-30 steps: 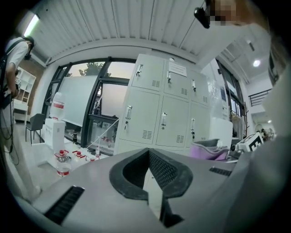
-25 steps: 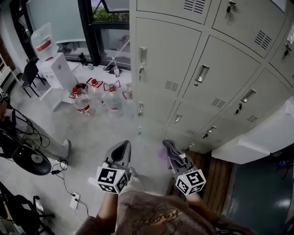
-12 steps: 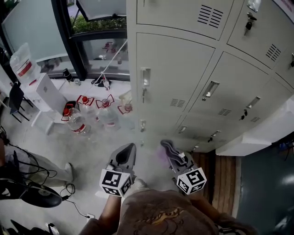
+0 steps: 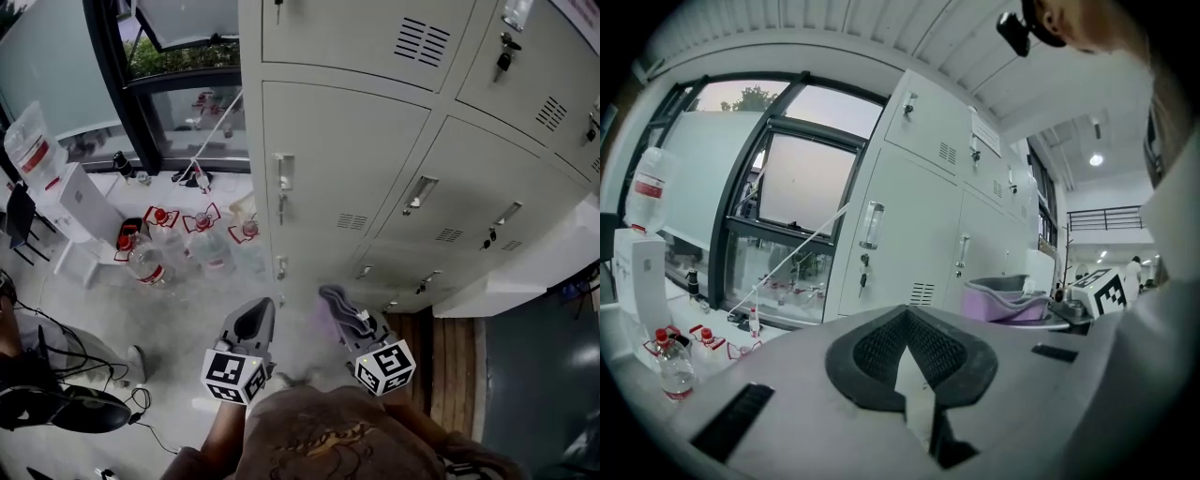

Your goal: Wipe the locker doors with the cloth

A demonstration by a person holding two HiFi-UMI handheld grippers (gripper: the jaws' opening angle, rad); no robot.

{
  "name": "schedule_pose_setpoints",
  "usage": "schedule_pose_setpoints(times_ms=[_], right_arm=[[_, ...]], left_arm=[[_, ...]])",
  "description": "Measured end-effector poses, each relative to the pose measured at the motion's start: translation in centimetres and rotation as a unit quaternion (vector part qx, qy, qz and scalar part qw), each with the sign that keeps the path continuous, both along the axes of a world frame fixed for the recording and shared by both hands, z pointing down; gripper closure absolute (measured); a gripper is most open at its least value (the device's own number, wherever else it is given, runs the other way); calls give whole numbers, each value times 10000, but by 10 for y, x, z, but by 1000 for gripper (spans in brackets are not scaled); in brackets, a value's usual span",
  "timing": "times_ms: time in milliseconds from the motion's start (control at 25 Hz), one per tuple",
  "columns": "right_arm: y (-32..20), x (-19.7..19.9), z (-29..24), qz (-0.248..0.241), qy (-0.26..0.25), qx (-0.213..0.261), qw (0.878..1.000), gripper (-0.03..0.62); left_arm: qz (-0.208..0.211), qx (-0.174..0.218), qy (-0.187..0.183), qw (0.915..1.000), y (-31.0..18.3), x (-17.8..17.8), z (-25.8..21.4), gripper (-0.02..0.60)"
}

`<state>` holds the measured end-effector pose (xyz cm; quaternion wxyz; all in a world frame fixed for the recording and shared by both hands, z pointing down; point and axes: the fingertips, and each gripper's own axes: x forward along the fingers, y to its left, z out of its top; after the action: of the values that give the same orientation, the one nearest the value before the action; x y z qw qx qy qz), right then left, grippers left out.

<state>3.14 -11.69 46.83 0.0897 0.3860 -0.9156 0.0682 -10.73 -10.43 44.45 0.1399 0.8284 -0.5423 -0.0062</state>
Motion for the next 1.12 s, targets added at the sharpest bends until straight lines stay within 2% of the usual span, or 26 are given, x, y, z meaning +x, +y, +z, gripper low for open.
schedule_pose_setpoints(times_ms=[560, 720, 1120], right_arm=[[-44, -20, -41, -515, 23, 591, 9969, 543], [-63, -33, -64, -500, 72, 741, 9960, 542], [-105, -79, -151, -866, -27, 1656, 9824, 542]], left_arm=[[-10, 218, -38, 9998, -18, 15, -11, 581], [-58, 240, -35, 9997, -20, 11, -12, 581], [13, 226, -100, 9997, -23, 13, -10, 581]])
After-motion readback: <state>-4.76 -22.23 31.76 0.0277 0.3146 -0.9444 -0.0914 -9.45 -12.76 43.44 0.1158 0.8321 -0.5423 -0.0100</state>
